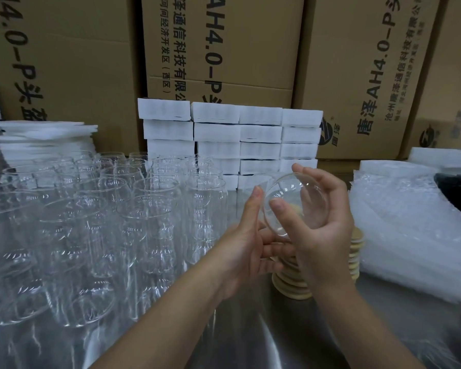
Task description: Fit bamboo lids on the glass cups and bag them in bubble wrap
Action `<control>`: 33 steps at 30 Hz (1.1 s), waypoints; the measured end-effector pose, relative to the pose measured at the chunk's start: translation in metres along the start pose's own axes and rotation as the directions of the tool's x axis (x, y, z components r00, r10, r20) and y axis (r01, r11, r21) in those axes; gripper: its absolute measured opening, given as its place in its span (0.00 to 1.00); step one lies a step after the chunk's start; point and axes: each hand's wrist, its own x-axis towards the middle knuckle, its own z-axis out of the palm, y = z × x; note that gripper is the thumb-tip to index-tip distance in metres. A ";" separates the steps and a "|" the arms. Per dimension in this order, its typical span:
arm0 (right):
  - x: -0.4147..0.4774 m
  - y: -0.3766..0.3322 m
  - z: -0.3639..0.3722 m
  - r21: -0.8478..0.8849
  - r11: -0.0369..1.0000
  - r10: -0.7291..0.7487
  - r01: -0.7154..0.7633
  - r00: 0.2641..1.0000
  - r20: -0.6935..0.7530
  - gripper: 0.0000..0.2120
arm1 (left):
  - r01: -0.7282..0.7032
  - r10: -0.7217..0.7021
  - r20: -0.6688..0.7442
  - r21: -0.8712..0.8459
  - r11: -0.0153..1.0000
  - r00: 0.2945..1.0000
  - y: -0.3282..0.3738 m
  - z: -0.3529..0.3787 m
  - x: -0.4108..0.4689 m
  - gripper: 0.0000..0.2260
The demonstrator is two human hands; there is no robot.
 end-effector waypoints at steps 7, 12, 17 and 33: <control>0.001 -0.003 0.003 0.026 0.999 0.047 -0.045 0.996 -0.072 0.22 | 0.027 -0.027 -0.031 -0.005 1.000 0.999 -0.002 0.000 0.002 0.44; 0.001 -0.005 0.003 0.015 0.998 0.057 -0.056 0.994 -0.089 0.18 | 0.048 -0.048 -0.051 0.001 0.999 0.998 -0.003 0.000 0.003 0.46; -0.001 -0.006 0.003 0.011 0.998 0.070 -0.070 0.992 -0.102 0.16 | 0.049 -0.049 -0.055 -0.004 0.999 0.997 -0.003 0.000 0.003 0.43; -0.002 -0.003 0.004 -0.056 0.997 0.048 -0.054 0.993 -0.109 0.12 | 0.032 -0.029 -0.073 0.041 0.999 0.997 -0.005 -0.001 0.005 0.47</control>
